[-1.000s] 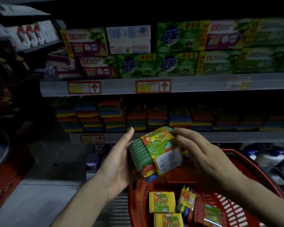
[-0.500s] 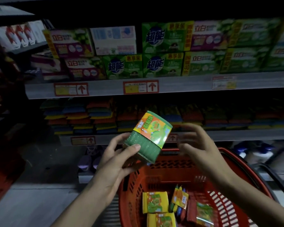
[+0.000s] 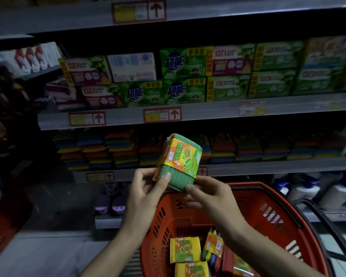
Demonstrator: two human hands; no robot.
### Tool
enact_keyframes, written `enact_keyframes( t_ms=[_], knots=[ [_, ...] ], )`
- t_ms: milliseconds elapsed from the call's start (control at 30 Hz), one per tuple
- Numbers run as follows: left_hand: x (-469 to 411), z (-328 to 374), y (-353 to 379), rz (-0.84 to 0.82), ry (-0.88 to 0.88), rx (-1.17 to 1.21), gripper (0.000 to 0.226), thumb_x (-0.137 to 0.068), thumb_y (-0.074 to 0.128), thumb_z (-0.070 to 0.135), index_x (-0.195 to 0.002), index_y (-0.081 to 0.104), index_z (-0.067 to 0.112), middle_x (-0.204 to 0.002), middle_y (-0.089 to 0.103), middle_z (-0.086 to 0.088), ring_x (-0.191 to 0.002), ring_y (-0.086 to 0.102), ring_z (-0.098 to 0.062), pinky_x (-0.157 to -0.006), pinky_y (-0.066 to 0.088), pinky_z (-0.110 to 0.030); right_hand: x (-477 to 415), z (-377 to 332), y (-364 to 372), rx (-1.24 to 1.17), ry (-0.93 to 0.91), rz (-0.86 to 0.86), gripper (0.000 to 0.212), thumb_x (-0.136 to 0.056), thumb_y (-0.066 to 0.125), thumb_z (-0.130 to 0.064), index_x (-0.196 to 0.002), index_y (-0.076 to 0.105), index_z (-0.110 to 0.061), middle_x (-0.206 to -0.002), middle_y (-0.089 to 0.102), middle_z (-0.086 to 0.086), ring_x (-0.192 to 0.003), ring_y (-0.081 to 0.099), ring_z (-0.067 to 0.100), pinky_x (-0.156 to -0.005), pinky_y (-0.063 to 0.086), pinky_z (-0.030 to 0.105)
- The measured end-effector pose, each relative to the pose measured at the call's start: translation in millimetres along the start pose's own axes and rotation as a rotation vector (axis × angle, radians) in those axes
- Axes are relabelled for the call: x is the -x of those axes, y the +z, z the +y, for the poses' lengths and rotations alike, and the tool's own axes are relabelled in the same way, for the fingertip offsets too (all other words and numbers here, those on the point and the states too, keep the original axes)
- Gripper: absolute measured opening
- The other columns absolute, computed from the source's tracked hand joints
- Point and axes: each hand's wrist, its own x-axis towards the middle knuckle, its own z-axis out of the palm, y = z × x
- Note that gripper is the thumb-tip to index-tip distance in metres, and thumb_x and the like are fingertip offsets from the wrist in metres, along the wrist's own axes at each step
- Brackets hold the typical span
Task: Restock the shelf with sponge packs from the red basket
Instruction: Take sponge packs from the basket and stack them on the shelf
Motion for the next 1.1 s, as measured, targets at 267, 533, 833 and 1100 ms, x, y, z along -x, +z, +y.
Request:
enact_keyframes(
  t_ms=[267,533,833,1100],
  knots=[
    [-7.2,10.2,8.1,0.054,0.062,-0.117,0.023,-0.089,0.077,0.030,-0.111,0.073,0.026,-0.105,0.077,0.010,-0.100,0.071,-0.002,-0.091,0.058,-0.032,-1.2,4.0,-12.6,-0.030,-0.089,0.179,0.019,-0.084,0.082,-0.014,-0.101,0.073,-0.009,-0.092,0.079,0.004,-0.087,0.077,0.017,-0.079,0.062,0.027],
    [-34.8,-12.4,2.3,0.263,0.078,0.094,0.010,-0.084,0.083,0.012,-0.090,0.075,0.016,-0.086,0.078,0.004,-0.085,0.075,-0.010,-0.072,0.056,-0.018,-27.2,17.0,15.6,-0.011,-0.118,0.228,0.013,-0.086,0.080,-0.013,-0.098,0.079,-0.019,-0.095,0.080,-0.003,-0.094,0.076,0.014,-0.084,0.059,0.029],
    [-69.6,-32.2,-18.1,0.337,0.011,0.183,0.004,-0.087,0.080,0.019,-0.089,0.077,0.020,-0.083,0.078,0.007,-0.082,0.073,-0.003,-0.071,0.054,-0.015,-56.6,36.4,72.8,-0.177,-0.122,0.333,0.028,-0.089,0.075,-0.005,-0.114,0.077,-0.016,-0.097,0.081,0.000,-0.092,0.078,0.016,-0.078,0.061,0.022],
    [-99.5,-37.4,-29.2,0.347,0.011,0.182,0.011,-0.095,0.072,0.017,-0.093,0.077,0.027,-0.088,0.077,0.014,-0.087,0.071,0.006,-0.072,0.051,-0.010,-90.9,40.2,103.5,-0.162,-0.173,0.351,0.041,-0.091,0.073,-0.002,-0.130,0.070,-0.015,-0.102,0.079,-0.010,-0.101,0.074,0.007,-0.087,0.061,0.024]
  ],
)
